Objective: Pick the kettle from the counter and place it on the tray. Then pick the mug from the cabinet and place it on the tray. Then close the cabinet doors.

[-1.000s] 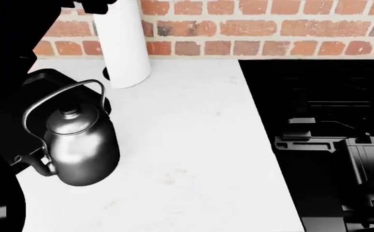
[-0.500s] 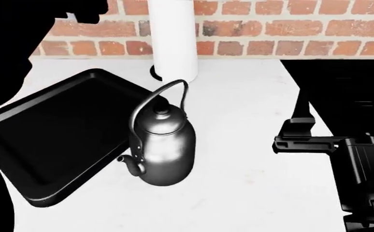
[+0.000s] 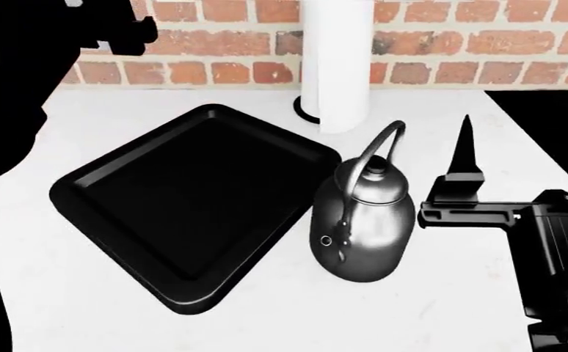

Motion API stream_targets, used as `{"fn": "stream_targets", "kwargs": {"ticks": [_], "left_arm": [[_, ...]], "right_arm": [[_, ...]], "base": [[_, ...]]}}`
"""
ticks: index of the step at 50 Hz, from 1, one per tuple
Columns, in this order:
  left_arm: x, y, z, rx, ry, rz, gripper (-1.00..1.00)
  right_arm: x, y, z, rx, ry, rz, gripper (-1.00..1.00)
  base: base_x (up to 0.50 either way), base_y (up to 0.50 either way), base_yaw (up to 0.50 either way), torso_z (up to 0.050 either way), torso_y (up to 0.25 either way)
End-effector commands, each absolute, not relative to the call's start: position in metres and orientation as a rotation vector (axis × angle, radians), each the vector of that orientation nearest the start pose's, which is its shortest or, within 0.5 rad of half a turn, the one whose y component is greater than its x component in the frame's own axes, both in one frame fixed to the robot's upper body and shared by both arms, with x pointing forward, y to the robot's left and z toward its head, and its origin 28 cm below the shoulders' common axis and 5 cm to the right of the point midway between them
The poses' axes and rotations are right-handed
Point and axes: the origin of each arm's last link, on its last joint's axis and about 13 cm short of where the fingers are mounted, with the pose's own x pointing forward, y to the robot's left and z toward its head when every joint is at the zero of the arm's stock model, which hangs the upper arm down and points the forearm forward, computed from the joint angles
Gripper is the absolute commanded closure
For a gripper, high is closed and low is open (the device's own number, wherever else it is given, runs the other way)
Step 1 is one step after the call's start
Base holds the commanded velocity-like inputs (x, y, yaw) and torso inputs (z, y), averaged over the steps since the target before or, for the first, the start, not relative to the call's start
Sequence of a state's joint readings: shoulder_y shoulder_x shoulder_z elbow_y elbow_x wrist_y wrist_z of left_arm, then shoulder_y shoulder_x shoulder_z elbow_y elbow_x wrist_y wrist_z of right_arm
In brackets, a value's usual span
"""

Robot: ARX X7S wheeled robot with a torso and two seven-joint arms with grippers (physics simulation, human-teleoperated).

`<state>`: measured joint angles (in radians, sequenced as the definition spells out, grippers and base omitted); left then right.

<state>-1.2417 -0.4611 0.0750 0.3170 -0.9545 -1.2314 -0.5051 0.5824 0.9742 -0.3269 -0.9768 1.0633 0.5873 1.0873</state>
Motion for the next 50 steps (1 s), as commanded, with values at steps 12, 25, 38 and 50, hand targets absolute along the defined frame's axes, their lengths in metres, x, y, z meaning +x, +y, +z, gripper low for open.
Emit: {"fn": "stream_targets", "kwargs": {"ticks": [12,25,38,50], "left_arm": [[0.279,0.257,0.331,0.047,-0.196,-0.063,1.00],[0.281,0.258,0.328,0.051,-0.185,-0.061,1.00],[0.287,0.250,0.315,0.062,-0.166,-0.136,1.00],[0.311,0.226,0.278,0.050,-0.089,-0.262,1.00]], "right_arm": [[0.163,-0.142,0.303,-0.203,-0.456,-0.182,-1.00],[0.156,-0.143,0.319,-0.223,-0.511,-0.205,-1.00],[0.161,-0.143,0.313,-0.213,-0.507,-0.214,-1.00],[0.162,-0.140,0.308,-0.221,-0.501,-0.198,-1.00]], "base": [[0.00,0.00,0.00,0.000,0.001],[0.27,0.00,0.00,0.000,0.001],[0.23,0.00,0.00,0.000,0.002],[0.00,0.00,0.00,0.000,0.000]]}}
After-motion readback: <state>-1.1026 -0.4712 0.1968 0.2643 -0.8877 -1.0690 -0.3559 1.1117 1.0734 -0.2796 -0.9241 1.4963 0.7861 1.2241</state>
